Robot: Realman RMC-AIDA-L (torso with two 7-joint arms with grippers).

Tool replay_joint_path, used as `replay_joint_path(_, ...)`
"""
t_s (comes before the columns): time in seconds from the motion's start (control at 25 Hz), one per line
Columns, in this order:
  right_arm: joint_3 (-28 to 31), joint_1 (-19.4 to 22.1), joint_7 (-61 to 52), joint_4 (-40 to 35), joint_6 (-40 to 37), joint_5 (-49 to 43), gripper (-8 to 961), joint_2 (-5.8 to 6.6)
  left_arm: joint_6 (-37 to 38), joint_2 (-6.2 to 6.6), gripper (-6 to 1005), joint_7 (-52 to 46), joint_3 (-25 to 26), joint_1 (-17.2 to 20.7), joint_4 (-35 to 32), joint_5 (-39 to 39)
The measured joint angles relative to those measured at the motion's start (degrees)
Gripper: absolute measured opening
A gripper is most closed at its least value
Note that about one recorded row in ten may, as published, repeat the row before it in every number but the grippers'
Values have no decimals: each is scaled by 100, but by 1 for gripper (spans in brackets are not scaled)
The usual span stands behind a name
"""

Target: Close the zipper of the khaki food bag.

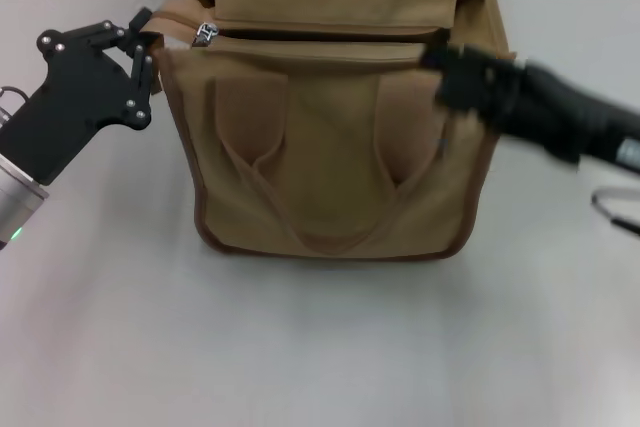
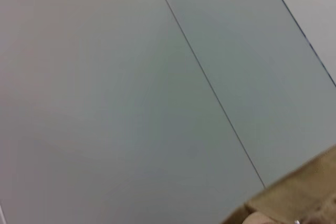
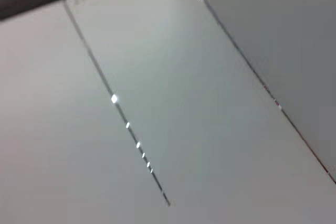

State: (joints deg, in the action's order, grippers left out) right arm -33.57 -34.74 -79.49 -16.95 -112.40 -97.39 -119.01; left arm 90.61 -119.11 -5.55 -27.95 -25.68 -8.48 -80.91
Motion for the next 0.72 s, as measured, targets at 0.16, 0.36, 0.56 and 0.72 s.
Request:
replay_joint_path(0.16, 1, -339, -1105, -199, 305, 346, 729, 5, 160, -5, 17, 110, 93, -86, 212, 187)
replay_joint_path(0.36, -61, -907, -1825, -207, 1042, 370, 728, -10, 237, -7, 19, 114, 96, -154, 311, 323)
replay_joint_path(0.56, -390, -1352, -2452, -135, 2102, 353, 728, -24, 297, -7, 20, 107, 105, -206, 331, 355)
replay_joint_path(0.72, -861, -1623, -2837, -142, 2509, 353, 728, -34, 301, -7, 22, 105, 108, -259, 331, 359)
